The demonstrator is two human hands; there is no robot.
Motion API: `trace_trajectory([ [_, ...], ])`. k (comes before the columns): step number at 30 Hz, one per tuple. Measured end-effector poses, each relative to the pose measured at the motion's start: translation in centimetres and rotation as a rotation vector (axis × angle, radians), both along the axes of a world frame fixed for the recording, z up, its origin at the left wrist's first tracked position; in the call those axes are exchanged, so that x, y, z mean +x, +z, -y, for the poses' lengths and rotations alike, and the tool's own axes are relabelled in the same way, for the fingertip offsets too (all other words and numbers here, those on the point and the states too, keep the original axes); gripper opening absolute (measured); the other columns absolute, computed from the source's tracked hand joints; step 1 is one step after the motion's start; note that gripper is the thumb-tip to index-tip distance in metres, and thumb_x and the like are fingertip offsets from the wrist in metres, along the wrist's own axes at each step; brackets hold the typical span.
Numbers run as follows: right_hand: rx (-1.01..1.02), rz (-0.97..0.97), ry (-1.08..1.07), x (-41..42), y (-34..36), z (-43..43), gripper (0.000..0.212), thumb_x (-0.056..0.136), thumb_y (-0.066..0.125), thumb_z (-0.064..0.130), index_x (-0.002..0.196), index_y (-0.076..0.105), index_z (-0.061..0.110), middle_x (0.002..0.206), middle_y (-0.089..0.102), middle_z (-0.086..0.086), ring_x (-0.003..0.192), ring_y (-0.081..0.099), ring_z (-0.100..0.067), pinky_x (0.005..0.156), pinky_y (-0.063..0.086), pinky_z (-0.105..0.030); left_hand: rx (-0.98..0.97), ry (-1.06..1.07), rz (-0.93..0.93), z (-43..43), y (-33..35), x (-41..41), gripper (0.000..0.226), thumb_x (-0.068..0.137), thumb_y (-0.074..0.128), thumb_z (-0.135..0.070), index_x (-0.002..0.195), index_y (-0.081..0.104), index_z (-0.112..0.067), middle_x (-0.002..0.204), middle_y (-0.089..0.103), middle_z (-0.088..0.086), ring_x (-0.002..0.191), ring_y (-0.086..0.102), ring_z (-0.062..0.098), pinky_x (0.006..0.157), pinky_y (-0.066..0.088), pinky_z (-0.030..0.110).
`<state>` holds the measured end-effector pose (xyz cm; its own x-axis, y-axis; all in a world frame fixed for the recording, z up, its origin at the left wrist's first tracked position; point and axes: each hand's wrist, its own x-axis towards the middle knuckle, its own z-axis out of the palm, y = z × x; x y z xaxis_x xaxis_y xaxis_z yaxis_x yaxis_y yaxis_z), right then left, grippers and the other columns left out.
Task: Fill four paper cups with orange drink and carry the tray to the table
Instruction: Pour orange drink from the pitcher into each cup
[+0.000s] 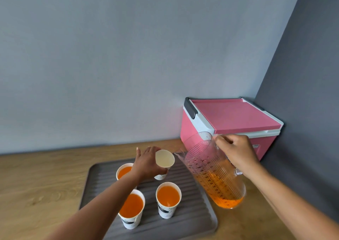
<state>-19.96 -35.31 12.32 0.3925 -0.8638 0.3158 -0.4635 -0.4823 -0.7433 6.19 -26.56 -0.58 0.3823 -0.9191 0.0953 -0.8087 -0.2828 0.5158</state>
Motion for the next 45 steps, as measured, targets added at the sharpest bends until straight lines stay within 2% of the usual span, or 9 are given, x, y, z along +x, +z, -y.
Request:
trace_trajectory([
  [4,-0.033,-0.044,0.064,0.5,1.6,0.1,0.043,0.089,0.060,0.039,0.047,0.058,0.027,0.037,0.038,0.008,0.041,0.036,-0.010,0.053,0.029,-0.029,-0.173,-0.018,-0.203,-1.1,2.6,-1.1,0.078,0.070,0.081,-0.036,0.133,0.037,-0.025,0.116,0.053,-0.006,0.107,0.047,0.016,0.112,0.030,0.051],
  [8,-0.076,-0.134,0.082,1.3,3.1,0.4,0.041,0.087,0.058,0.047,0.057,0.066,0.019,0.041,0.048,0.005,0.045,0.042,-0.013,0.052,0.033,-0.030,-0.274,-0.086,-0.312,-2.3,4.0,-2.0,0.078,0.065,0.084,-0.031,0.127,0.037,-0.034,0.120,0.055,-0.003,0.109,0.053,0.017,0.090,0.051,0.035],
  [15,-0.159,-0.304,0.109,2.5,5.6,0.0,0.031,0.084,0.060,0.048,0.056,0.061,0.035,0.050,0.058,0.019,0.054,0.054,-0.007,0.055,0.038,-0.022,-0.361,-0.079,-0.376,-3.8,4.1,-2.5,0.081,0.060,0.084,-0.037,0.128,0.040,-0.037,0.125,0.053,-0.004,0.111,0.054,0.014,0.084,0.050,0.025],
  [18,-0.187,-0.367,0.148,3.1,6.2,-0.2,0.036,0.084,0.059,0.048,0.054,0.063,0.030,0.052,0.061,0.017,0.053,0.057,-0.010,0.058,0.045,-0.023,-0.374,-0.065,-0.387,-4.3,4.1,-2.8,0.080,0.063,0.087,-0.032,0.129,0.042,-0.034,0.125,0.053,-0.004,0.111,0.054,0.015,0.080,0.047,0.020],
  [22,-0.235,-0.445,0.175,4.2,6.9,-0.6,0.034,0.086,0.058,0.049,0.097,0.078,0.023,0.109,0.076,0.007,0.086,0.071,-0.014,0.082,0.058,-0.034,-0.372,-0.043,-0.391,-4.6,4.1,-2.9,0.080,0.064,0.087,-0.032,0.129,0.041,-0.034,0.127,0.052,-0.004,0.111,0.054,0.014,0.083,0.048,0.021],
  [24,-0.238,-0.475,0.181,4.7,7.3,-0.8,0.031,0.086,0.060,0.047,0.102,0.077,0.027,0.118,0.072,0.008,0.087,0.071,-0.014,0.083,0.057,-0.032,-0.370,-0.032,-0.402,-4.7,4.1,-3.0,0.079,0.064,0.087,-0.032,0.128,0.041,-0.035,0.127,0.053,-0.004,0.112,0.053,0.014,0.085,0.050,0.025],
  [30,-0.228,-0.523,0.193,6.1,7.8,-1.0,0.034,0.086,0.061,0.049,0.106,0.077,0.027,0.125,0.070,0.006,0.105,0.067,-0.014,0.091,0.052,-0.031,-0.375,-0.016,-0.442,-5.0,4.1,-3.0,0.075,0.064,0.087,-0.031,0.122,0.040,-0.039,0.124,0.055,-0.005,0.109,0.056,0.015,0.081,0.049,0.022],
  [35,-0.244,-0.548,0.189,6.9,8.0,-1.2,0.033,0.088,0.062,0.049,0.110,0.075,0.029,0.124,0.070,0.005,0.098,0.068,-0.014,0.080,0.050,-0.027,-0.376,-0.002,-0.472,-5.1,4.2,-2.8,0.075,0.065,0.088,-0.029,0.120,0.039,-0.040,0.122,0.056,-0.006,0.108,0.057,0.014,0.083,0.051,0.026],
  [45,-0.248,-0.583,0.206,7.7,8.4,-1.9,0.032,0.090,0.061,0.046,0.110,0.075,0.025,0.126,0.069,0.002,0.107,0.067,-0.018,0.086,0.047,-0.029,-0.372,0.003,-0.509,-5.9,4.7,-2.9,0.072,0.068,0.087,-0.025,0.120,0.039,-0.036,0.115,0.054,-0.010,0.103,0.057,0.010,0.074,0.045,0.014],
])
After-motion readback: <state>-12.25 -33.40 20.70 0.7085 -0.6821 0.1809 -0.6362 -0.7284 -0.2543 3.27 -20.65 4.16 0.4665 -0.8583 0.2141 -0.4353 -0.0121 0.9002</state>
